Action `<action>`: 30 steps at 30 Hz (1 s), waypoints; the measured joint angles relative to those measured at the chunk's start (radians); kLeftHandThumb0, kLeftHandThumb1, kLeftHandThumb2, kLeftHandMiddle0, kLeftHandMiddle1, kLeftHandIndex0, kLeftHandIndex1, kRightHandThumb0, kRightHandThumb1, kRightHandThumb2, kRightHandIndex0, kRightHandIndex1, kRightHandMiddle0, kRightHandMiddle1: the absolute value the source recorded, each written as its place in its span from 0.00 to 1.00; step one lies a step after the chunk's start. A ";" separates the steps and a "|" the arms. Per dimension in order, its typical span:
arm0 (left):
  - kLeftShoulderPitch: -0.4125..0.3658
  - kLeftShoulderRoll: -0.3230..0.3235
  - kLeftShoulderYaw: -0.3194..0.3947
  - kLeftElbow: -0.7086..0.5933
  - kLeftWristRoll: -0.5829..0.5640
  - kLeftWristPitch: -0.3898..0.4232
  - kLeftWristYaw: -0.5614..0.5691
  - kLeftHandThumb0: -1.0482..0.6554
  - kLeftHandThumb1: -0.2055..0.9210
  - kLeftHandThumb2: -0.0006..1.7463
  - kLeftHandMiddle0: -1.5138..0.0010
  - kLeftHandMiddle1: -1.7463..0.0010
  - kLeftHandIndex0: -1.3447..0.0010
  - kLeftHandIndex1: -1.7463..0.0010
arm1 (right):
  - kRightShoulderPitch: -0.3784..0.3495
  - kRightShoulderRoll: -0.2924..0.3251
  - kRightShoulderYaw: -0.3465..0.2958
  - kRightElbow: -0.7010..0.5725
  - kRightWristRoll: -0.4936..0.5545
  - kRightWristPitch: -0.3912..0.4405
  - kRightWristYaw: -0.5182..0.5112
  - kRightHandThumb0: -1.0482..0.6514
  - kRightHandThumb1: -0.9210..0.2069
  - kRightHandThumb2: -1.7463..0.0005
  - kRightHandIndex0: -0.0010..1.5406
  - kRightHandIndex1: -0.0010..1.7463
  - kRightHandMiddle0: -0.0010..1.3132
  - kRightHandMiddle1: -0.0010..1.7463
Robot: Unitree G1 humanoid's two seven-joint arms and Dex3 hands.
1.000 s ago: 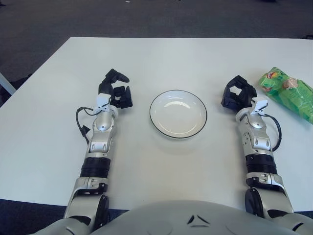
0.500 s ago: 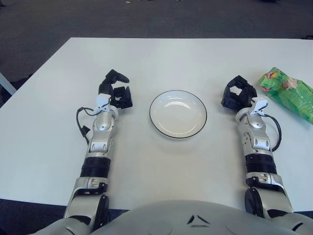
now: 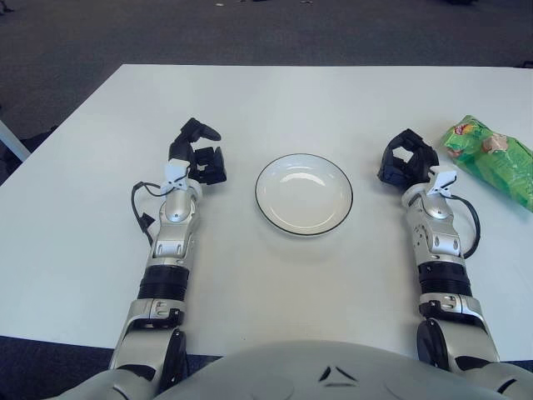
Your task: Put the snack into the plate.
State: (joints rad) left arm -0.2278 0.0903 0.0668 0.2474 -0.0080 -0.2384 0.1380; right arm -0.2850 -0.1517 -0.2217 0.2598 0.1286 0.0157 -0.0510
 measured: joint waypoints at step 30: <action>-0.044 -0.006 -0.002 0.105 -0.006 -0.041 -0.018 0.32 0.41 0.80 0.08 0.00 0.51 0.00 | -0.216 -0.312 -0.034 0.093 -0.041 0.110 0.147 0.32 0.58 0.21 0.81 1.00 0.50 1.00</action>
State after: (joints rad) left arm -0.2722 0.0846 0.0645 0.3529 -0.0137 -0.2796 0.1198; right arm -0.5009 -0.4633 -0.2562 0.3532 0.0879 0.1261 0.0962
